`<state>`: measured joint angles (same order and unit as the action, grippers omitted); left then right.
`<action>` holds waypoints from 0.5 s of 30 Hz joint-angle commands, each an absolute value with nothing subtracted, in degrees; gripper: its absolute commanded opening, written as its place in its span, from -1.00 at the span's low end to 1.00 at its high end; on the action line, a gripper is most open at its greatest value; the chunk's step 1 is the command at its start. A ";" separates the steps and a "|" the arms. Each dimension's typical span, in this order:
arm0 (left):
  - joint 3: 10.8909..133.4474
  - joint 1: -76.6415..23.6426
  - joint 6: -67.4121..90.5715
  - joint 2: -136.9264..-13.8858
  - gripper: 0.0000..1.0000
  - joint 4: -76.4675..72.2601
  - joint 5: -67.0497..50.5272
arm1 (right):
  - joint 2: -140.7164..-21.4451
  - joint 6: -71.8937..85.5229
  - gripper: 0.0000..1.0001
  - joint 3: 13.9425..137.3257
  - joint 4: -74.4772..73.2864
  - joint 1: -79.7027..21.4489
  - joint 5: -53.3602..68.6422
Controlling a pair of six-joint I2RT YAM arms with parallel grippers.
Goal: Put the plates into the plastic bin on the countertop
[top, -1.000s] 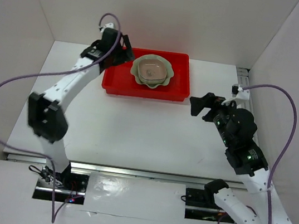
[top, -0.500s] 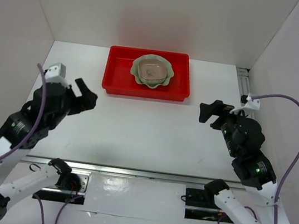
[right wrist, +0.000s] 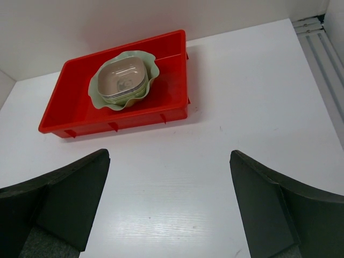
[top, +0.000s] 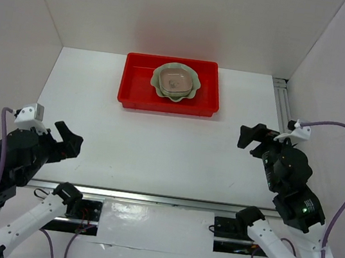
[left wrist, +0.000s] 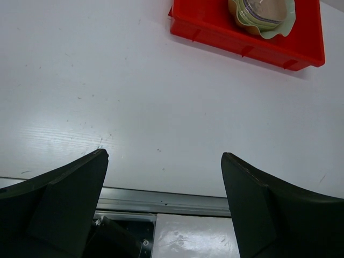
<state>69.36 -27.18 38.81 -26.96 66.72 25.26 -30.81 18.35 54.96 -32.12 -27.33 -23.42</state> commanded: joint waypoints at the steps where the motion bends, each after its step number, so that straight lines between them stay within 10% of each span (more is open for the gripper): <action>1: 70.84 -27.33 36.65 -25.41 0.99 68.12 25.66 | -30.23 18.46 1.00 56.95 -33.05 -28.13 -26.10; 15: 69.79 -27.33 36.12 -24.26 0.99 67.06 25.66 | -31.99 18.98 1.00 57.48 -33.05 -29.88 -27.24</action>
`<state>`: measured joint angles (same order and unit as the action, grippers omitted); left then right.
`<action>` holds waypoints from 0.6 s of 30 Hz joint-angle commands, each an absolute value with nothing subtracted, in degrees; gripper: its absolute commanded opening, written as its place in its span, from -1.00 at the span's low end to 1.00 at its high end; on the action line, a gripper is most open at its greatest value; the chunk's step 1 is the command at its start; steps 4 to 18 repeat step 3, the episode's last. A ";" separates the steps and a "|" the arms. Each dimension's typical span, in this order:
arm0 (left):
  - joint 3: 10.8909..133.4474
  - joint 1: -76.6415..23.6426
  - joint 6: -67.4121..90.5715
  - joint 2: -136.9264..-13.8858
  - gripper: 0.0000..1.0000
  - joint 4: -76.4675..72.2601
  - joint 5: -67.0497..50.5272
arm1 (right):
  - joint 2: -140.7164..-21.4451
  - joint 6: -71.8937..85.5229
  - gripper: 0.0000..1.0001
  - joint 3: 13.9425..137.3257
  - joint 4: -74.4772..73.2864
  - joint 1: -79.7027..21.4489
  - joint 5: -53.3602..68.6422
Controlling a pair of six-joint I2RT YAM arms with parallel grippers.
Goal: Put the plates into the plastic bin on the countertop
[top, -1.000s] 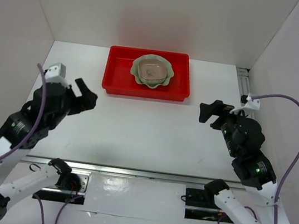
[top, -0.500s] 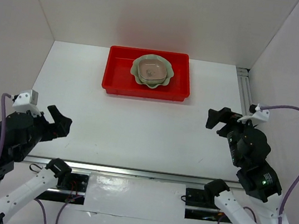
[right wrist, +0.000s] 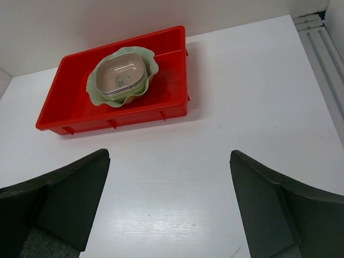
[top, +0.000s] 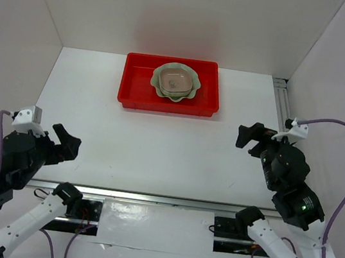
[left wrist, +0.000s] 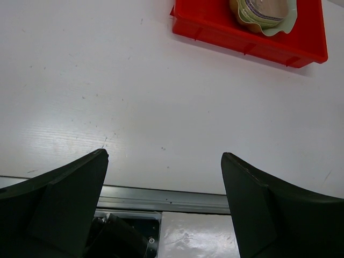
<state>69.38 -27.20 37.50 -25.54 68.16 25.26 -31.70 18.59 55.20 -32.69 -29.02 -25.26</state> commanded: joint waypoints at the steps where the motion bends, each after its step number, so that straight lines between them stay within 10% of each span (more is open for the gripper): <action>1: 69.79 -27.33 36.12 -24.26 0.99 67.06 25.66 | -31.99 18.98 1.00 57.48 -33.05 -29.88 -27.25; 18: 69.79 -27.33 36.12 -24.26 0.99 67.06 25.66 | -31.99 18.98 1.00 57.48 -33.66 -30.41 -27.77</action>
